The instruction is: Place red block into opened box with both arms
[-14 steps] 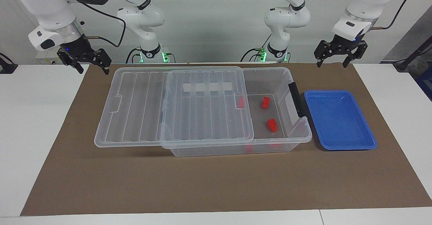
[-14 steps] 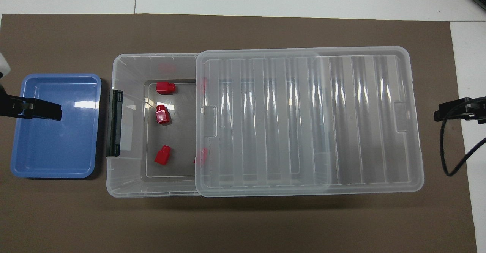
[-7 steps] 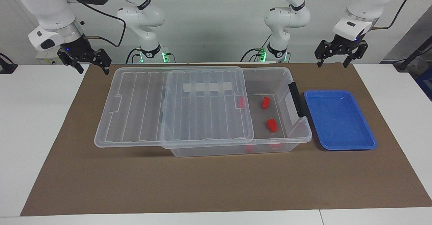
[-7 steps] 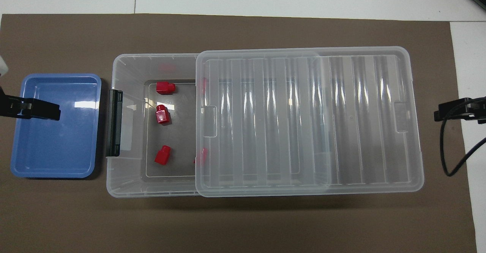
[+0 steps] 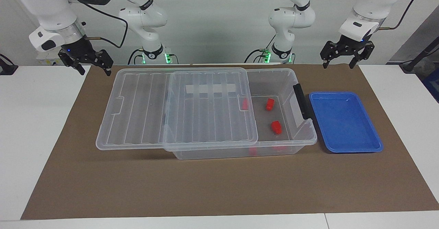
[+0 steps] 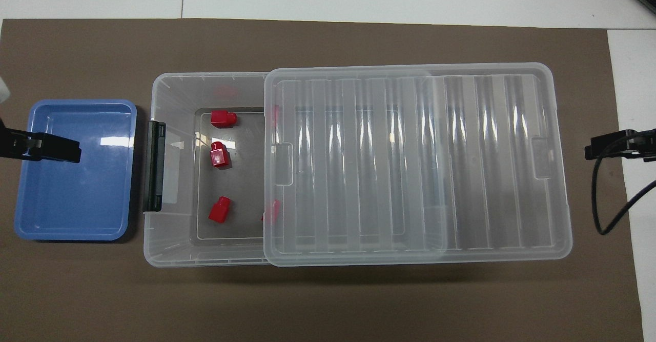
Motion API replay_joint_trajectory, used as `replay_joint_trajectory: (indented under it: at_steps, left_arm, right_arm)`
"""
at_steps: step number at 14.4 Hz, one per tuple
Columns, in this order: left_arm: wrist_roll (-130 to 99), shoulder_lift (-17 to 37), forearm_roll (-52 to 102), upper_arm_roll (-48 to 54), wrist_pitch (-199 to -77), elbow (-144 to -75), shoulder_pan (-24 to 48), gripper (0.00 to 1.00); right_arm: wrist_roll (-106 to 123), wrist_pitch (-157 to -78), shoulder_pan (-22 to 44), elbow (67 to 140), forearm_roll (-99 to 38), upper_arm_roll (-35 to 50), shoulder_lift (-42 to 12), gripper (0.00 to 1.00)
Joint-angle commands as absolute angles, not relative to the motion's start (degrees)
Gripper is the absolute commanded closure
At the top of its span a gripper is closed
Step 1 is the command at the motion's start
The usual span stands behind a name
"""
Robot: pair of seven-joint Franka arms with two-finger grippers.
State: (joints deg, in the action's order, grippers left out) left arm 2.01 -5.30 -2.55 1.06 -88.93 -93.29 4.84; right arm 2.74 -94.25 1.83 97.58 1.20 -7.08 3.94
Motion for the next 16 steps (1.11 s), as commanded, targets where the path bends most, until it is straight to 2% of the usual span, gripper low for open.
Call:
replay_joint_trajectory:
  at_steps: [1,2,3,4,5,10,16]
  left_arm:
    - [2.55,-6.94,-1.76,1.05,-89.56,-95.19,4.39,0.0]
    - [2.55,-6.94,-1.76,1.14,-89.56,-95.19,4.39,0.0]
    - [2.55,-6.94,-1.76,1.14,-89.56,-95.19,4.39,0.0]
    - [2.55,-6.94,-1.76,1.06,-89.56,-95.19,4.39,0.0]
    - [2.55,-6.94,-1.76,1.05,-89.56,-95.19,4.39,0.0]
    - [2.55,-6.94,-1.76,1.14,-89.56,-95.19,4.39,0.0]
    - [2.55,-6.94,-1.76,1.14,-89.56,-95.19,4.39,0.0]
  right_arm:
    - [7.89,-101.4,-0.69,103.08,3.5,-7.12,4.92,0.1]
    - [10.52,-104.12,-1.49,105.01,3.86,-7.12,4.83,0.33]
    - [12.11,-106.93,-1.93,107.03,4.39,-7.12,4.75,0.6]
    - [12.56,-109.22,-2.46,108.44,5.79,-7.12,4.22,0.92]
    - [12.57,-111.34,-2.55,109.5,6.67,-7.12,3.35,1.0]
    - [11.95,-121.36,-2.46,110.92,6.77,-7.03,-2.28,1.0]
    - [7.92,-123.57,-1.5,111.79,6.5,-6.59,-3.78,1.0]
